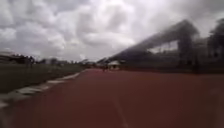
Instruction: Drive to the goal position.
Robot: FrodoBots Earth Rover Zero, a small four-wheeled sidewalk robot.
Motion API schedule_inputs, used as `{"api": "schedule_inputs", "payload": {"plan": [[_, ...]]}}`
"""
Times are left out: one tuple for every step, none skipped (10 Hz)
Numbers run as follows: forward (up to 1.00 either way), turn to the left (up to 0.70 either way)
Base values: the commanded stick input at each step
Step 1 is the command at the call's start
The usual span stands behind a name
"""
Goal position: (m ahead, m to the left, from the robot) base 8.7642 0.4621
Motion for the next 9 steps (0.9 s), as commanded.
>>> {"api": "schedule_inputs", "payload": {"plan": [[0.70,-0.35],[0.70,-0.35],[0.70,-0.35],[0.70,-0.35],[0.70,-0.35],[0.70,-0.35],[0.70,-0.35],[0.70,-0.35],[0.70,-0.35]]}}
